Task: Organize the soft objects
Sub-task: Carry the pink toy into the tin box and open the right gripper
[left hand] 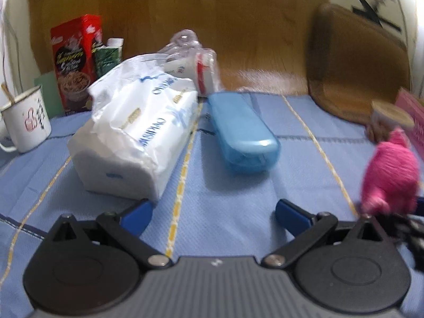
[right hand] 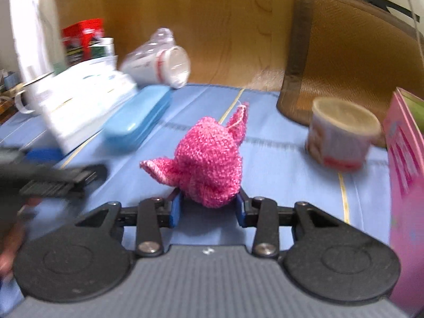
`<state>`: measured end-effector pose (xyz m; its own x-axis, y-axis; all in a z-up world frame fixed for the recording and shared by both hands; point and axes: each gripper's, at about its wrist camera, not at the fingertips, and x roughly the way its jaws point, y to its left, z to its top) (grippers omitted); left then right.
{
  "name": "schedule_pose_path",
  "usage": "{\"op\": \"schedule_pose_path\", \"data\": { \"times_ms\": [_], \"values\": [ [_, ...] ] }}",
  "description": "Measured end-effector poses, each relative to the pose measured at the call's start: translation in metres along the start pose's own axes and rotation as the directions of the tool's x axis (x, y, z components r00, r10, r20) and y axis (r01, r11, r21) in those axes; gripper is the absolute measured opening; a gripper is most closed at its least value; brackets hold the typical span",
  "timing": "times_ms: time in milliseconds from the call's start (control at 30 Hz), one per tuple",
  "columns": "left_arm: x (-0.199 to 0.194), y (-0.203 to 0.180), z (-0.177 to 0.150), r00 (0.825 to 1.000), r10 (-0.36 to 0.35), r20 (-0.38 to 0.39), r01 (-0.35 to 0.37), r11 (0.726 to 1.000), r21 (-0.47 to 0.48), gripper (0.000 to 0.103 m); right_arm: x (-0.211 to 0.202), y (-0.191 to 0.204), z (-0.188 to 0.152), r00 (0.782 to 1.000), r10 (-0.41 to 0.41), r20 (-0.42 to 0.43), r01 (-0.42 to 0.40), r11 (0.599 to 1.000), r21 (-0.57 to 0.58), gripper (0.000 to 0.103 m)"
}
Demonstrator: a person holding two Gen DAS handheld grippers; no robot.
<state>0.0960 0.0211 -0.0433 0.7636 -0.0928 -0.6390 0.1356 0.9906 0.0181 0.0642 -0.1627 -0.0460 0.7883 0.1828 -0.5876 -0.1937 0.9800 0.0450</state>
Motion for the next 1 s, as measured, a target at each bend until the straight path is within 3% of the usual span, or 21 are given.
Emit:
{"op": "schedule_pose_path", "data": {
  "times_ms": [233, 367, 433, 500, 567, 633, 700, 767, 800, 867, 1000],
  "values": [
    [-0.026, -0.010, -0.015, 0.999, -0.034, 0.003, 0.034, 0.999, -0.013, 0.102, -0.045, 0.005, -0.042, 0.998, 0.039, 0.042, -0.038, 0.999, -0.026, 0.042],
    [-0.050, -0.029, -0.005, 0.983, -0.182, 0.004, 0.182, 0.983, -0.014, 0.089, -0.059, -0.003, -0.044, 0.993, 0.022, 0.113, -0.022, 1.000, -0.003, 0.041],
    [-0.064, -0.045, 0.005, 0.959, -0.284, 0.020, 0.284, 0.959, 0.003, 0.088, -0.069, -0.011, -0.042, 0.987, 0.005, 0.160, -0.009, 1.000, 0.026, 0.041],
    [-0.079, -0.065, 0.018, 0.910, -0.415, 0.027, 0.414, 0.910, 0.018, 0.087, -0.080, -0.018, -0.043, 0.978, -0.030, 0.207, 0.023, 0.999, 0.037, 0.041],
    [-0.091, -0.087, 0.029, 0.867, -0.498, 0.032, 0.497, 0.867, 0.037, 0.087, -0.090, -0.023, -0.045, 0.966, -0.073, 0.250, 0.065, 0.997, 0.042, 0.041],
    [-0.098, -0.112, 0.039, 0.833, -0.552, 0.034, 0.548, 0.833, 0.078, 0.082, -0.101, -0.032, -0.047, 0.950, -0.115, 0.289, 0.104, 0.993, 0.052, 0.041],
    [-0.102, -0.139, 0.048, 0.814, -0.581, 0.027, 0.574, 0.810, 0.122, 0.074, -0.111, -0.042, -0.048, 0.931, -0.177, 0.320, 0.160, 0.984, 0.078, 0.041],
    [-0.099, -0.168, 0.055, 0.774, -0.633, -0.019, 0.629, 0.763, 0.150, 0.059, -0.121, -0.063, -0.050, 0.911, -0.234, 0.339, 0.198, 0.971, 0.137, 0.041],
    [-0.095, -0.185, 0.059, 0.747, -0.662, -0.054, 0.661, 0.733, 0.160, 0.058, -0.126, -0.075, -0.051, 0.903, -0.259, 0.343, 0.212, 0.962, 0.171, 0.041],
    [-0.088, -0.217, 0.062, 0.733, -0.673, -0.098, 0.678, 0.713, 0.177, 0.058, -0.135, -0.095, -0.053, 0.881, -0.320, 0.349, 0.255, 0.942, 0.220, 0.041],
    [-0.073, -0.275, 0.064, 0.739, -0.662, -0.126, 0.671, 0.706, 0.227, 0.058, -0.142, -0.133, -0.054, 0.849, -0.432, 0.305, 0.350, 0.892, 0.287, 0.044]
  ]
}}
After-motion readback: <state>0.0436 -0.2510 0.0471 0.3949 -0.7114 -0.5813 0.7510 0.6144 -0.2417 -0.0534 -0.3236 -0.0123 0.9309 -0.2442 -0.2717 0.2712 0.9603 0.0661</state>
